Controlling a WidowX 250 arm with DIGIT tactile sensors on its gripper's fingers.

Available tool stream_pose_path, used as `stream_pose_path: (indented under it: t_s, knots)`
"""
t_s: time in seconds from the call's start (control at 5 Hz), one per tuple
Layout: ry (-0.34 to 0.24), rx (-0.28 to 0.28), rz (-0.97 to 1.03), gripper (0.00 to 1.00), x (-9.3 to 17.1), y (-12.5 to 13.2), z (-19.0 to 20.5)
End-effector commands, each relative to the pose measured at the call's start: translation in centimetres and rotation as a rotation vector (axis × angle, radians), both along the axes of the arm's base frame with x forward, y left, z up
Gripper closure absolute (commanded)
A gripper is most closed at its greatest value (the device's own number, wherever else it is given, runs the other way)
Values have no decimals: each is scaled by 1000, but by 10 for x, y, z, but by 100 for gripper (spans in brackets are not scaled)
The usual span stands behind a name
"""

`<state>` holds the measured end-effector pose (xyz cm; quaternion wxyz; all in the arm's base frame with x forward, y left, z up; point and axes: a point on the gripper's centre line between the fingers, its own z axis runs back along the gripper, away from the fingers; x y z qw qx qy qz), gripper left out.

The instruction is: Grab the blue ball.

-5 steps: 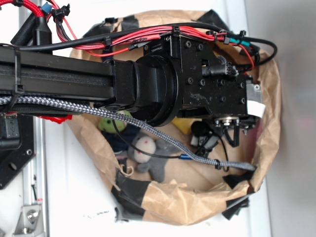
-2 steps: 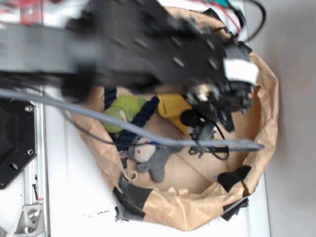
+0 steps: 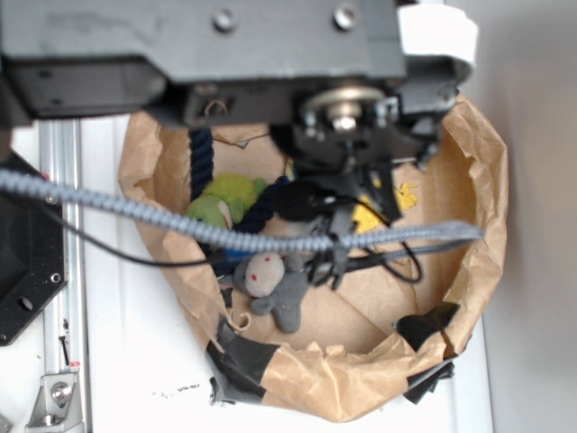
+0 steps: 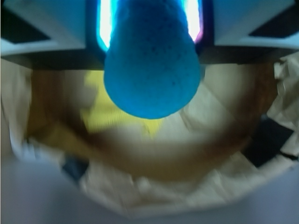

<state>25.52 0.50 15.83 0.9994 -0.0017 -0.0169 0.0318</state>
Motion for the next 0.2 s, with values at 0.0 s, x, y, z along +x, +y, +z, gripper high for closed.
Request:
stream_pose_path:
  t_s: [0.0]
  knots:
    - [-22, -12, 31, 100, -8, -11, 16]
